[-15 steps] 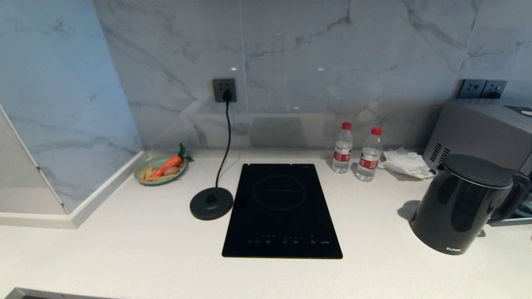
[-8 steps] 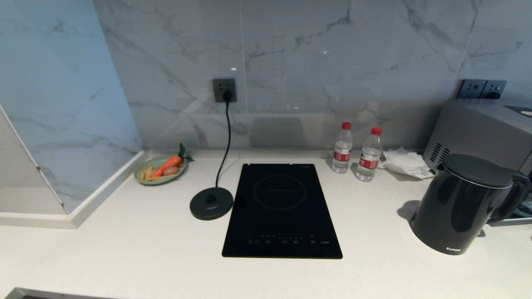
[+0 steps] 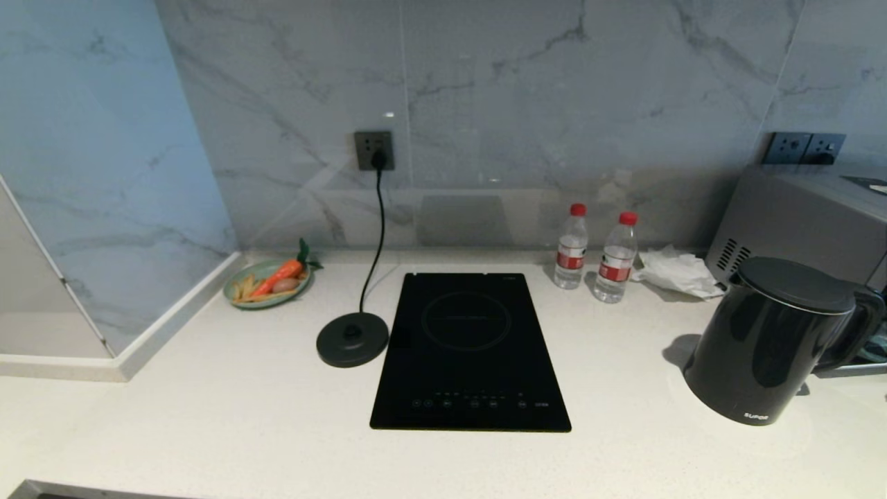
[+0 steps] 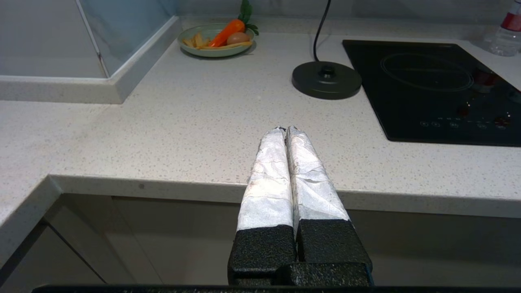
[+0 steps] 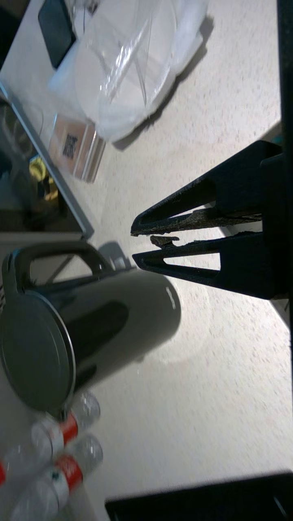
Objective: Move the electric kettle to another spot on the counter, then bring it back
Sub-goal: Grab the kettle
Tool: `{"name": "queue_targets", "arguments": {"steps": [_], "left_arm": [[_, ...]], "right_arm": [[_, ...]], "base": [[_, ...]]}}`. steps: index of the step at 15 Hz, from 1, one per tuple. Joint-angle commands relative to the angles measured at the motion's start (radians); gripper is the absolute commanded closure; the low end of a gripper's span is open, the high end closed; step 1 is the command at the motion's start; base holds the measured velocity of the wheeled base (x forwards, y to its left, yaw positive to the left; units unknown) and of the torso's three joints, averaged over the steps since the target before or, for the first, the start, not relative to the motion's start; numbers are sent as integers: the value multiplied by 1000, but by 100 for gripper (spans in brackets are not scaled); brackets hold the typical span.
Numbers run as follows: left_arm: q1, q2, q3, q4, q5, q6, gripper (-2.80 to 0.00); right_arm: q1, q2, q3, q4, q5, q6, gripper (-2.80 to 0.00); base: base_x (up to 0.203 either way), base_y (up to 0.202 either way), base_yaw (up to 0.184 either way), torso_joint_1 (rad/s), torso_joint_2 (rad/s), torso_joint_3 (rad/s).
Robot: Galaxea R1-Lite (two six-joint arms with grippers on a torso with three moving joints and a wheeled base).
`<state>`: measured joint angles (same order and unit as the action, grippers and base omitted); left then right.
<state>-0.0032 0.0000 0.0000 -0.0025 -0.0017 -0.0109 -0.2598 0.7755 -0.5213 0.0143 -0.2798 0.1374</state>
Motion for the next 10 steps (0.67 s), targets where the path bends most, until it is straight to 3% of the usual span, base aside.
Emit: {"name": "queue_targets", "arguments": {"steps": [1,2,4,7,10], "left_arm": [[0,0,3,-1,0,-1,0],[0,0,3,-1,0,0,0],[0,0,3,-1,0,0,0],[0,0,3,-1,0,0,0],[0,0,3,-1,0,-1,0]], "right_arm": [[-85,126,-40,-1,4,-29,0],[-157,157,-51,-7,31,-54,0],[-338,214,-66,-26,167,-118,0],[-606,262,-45,-48,574,-269,0],[-743,291,58,-71,816,-461,0]], "base": [[0,0,0,0,0,0],[0,0,0,0,0,0],[0,0,0,0,0,0],[0,0,0,0,0,0],[0,0,0,0,0,0]]}}
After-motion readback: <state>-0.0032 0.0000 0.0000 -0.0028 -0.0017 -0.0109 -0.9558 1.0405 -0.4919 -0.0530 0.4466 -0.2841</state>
